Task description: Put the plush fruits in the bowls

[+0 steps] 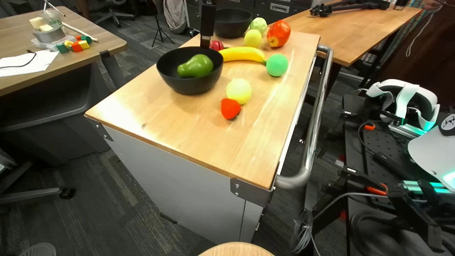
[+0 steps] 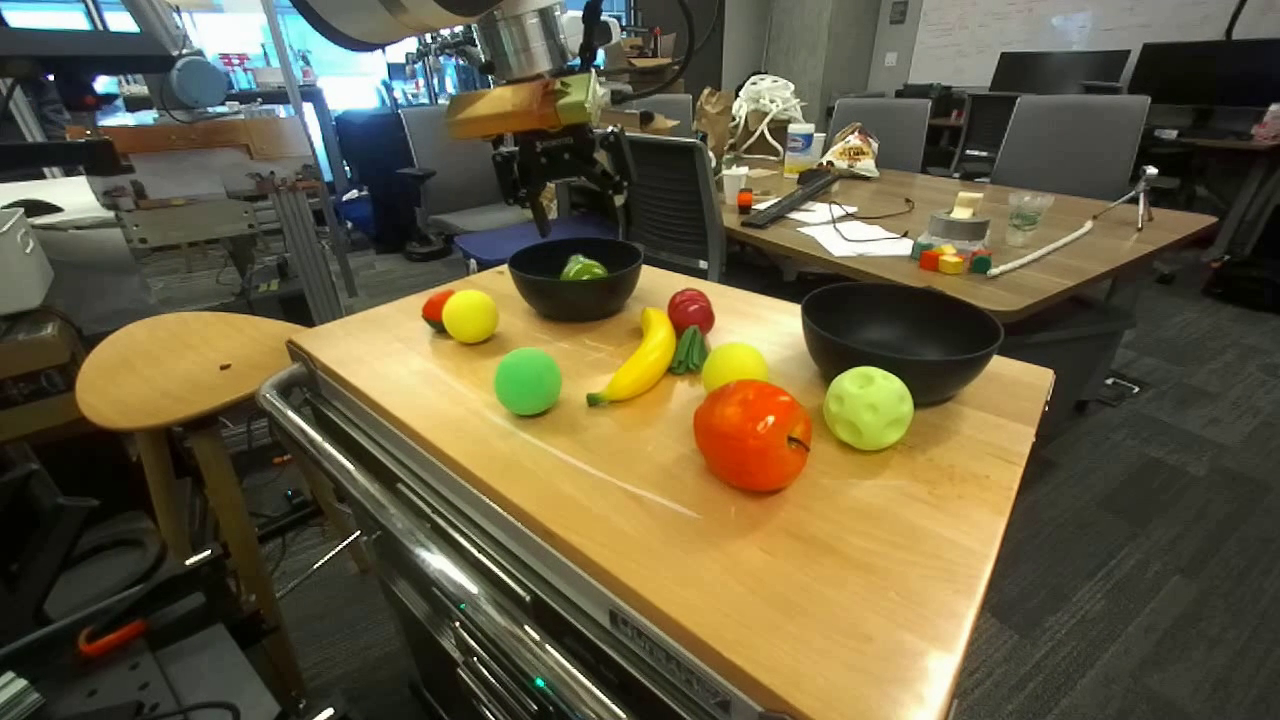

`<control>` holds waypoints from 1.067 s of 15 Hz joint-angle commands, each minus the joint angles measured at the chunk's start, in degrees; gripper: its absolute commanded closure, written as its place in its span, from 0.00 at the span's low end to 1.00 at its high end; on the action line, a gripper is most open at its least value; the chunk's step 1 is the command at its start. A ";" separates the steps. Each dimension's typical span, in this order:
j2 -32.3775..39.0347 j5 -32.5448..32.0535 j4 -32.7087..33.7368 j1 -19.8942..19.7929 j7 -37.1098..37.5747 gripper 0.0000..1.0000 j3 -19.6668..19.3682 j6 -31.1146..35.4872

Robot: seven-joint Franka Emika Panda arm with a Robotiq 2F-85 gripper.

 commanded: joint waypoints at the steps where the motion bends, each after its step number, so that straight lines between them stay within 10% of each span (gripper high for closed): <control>1: -2.13 -0.63 1.73 -0.50 0.21 0.00 0.87 -6.09; 10: -11.03 7.95 -1.18 -0.29 -8.24 0.00 1.47 -22.96; 16: -8.65 9.79 -0.41 -0.75 -8.11 0.00 0.81 -22.85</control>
